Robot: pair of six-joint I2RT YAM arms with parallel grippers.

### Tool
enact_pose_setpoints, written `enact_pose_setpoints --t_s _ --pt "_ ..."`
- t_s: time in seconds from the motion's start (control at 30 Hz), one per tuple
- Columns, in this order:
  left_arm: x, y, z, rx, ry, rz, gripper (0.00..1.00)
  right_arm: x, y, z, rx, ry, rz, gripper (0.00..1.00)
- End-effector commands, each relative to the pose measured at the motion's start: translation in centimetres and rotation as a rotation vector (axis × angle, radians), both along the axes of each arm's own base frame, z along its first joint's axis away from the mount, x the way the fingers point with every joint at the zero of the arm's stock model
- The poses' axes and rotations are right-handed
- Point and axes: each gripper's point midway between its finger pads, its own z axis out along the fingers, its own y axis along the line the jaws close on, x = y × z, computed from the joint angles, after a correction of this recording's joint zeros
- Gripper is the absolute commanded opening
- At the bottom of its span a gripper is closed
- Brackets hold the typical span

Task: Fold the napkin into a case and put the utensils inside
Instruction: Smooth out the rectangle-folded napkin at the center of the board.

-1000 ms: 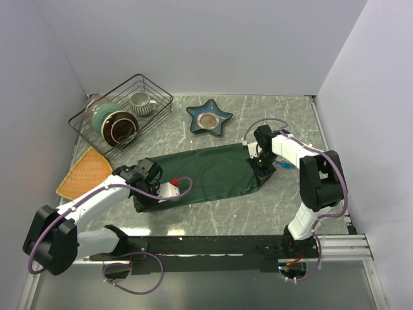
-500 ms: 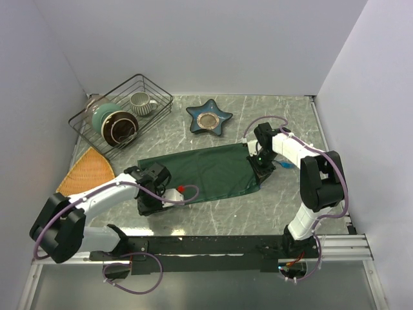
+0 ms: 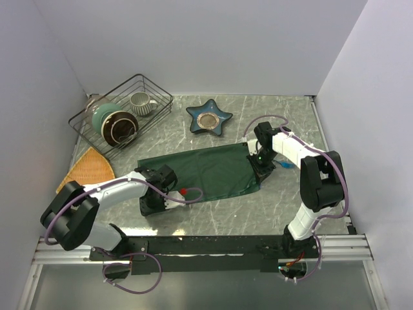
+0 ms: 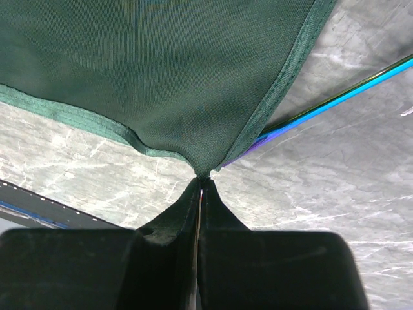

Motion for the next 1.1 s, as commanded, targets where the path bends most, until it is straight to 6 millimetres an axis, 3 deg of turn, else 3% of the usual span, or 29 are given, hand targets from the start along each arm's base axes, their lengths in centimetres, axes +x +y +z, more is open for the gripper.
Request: enact_pose_setpoints --t_s 0.0,0.2,0.5,0.7,0.83,1.07 --pt "1.2 -0.3 0.0 0.018 -0.055 0.014 0.2 1.0 0.0 1.4 0.011 -0.044 -0.006 0.0" --pt "1.4 -0.2 -0.2 0.024 -0.066 0.02 0.01 0.8 0.0 1.4 0.011 -0.046 -0.003 0.0" --pt "2.0 -0.2 2.8 -0.001 -0.125 -0.004 0.01 0.6 0.3 2.6 0.032 -0.053 0.004 0.0" --pt "1.8 0.3 3.5 -0.001 -0.142 -0.017 0.01 0.5 0.3 3.4 0.039 -0.067 0.009 0.0" --pt "1.6 0.0 2.5 0.003 -0.102 -0.006 0.29 0.5 0.3 3.2 0.038 -0.062 0.006 0.0" --pt "2.4 -0.5 0.9 0.007 -0.114 -0.005 0.31 0.5 0.2 3.0 0.031 -0.058 0.002 0.0"
